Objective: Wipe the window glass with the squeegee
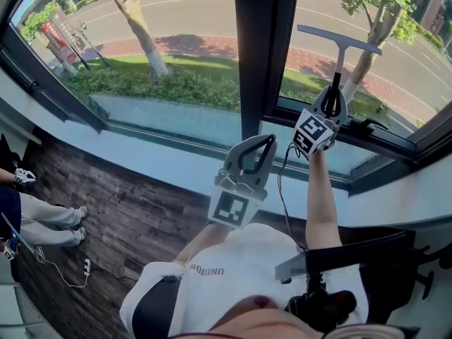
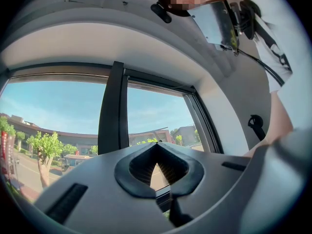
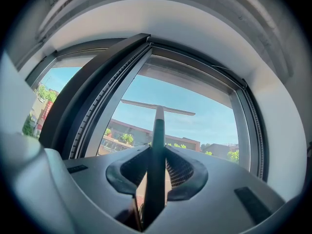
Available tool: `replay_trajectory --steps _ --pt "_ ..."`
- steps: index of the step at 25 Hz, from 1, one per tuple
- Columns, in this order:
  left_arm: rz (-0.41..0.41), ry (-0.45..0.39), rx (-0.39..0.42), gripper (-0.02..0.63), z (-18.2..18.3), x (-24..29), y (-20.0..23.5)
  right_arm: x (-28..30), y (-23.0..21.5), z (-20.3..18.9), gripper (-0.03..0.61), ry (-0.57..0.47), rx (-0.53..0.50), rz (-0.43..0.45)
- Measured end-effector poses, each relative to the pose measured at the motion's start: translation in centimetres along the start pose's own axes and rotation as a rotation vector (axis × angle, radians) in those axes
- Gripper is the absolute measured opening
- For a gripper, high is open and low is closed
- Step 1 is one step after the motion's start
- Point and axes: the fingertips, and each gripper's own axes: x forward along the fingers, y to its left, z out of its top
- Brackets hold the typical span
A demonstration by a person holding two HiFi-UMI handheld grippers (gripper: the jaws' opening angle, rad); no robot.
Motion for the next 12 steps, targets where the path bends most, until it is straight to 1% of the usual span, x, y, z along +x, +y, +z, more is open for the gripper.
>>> replay_trajectory --steps 12 --pt "-0.006 0.015 -0.003 -0.005 -0.1 -0.3 -0.3 -1.3 0.8 -2.6 0.092 0.049 0.001 0.014"
